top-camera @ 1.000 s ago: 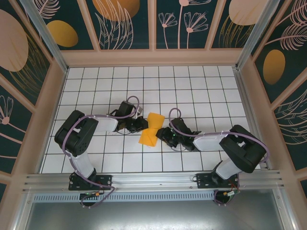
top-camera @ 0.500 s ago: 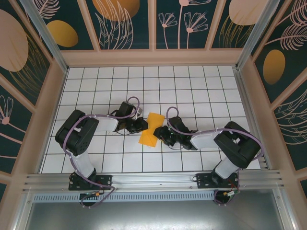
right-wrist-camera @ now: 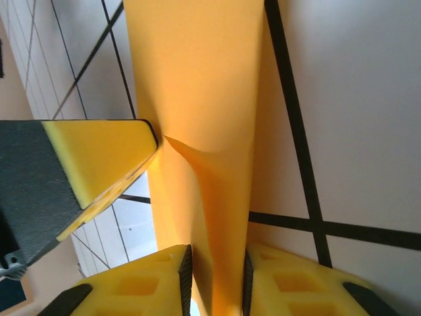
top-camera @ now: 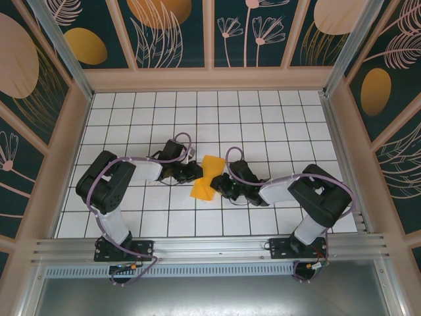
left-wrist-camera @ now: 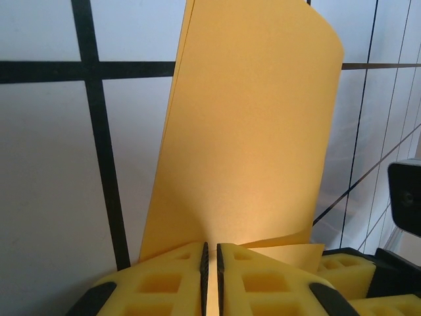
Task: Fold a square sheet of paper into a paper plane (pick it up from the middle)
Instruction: Turn over the paper at the center of the table.
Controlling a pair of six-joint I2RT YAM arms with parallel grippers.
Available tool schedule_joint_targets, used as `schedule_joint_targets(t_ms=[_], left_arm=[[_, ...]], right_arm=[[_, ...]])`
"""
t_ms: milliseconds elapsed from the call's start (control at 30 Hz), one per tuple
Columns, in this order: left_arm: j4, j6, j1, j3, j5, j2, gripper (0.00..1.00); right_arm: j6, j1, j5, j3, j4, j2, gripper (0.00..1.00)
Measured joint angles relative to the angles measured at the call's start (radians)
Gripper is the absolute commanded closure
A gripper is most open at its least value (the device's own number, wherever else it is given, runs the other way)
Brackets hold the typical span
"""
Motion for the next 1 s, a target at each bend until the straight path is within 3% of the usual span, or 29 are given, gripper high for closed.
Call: schedule_joint_targets(t_ms=[167, 300, 533, 767, 1000], left_arm=[[0.0, -0.008, 0.0, -0.001, -0.026, -0.024, 0.82], [-0.002, -0.015, 0.0, -0.009, -0.077, -0.124, 0.8], [-0.045, -0.018, 0.0, -0.012, -0.254, -0.345, 0.78], [-0.116, -0.019, 0.0, -0.05, -0.509, -0.542, 0.74], [-0.124, -0.027, 0.0, -0.141, -0.706, -0.708, 0.62]], right_arm=[[-0.027, 0.0, -0.006, 0.018, 0.003, 0.009, 0.9], [-0.071, 0.0, -0.003, 0.05, -0.041, -0.002, 0.94], [-0.214, -0.001, 0.1, 0.2, -0.365, -0.125, 0.95], [-0.35, 0.0, 0.391, 0.511, -0.879, -0.201, 0.96], [-0.343, 0.046, 0.771, 0.859, -1.438, -0.079, 0.97]])
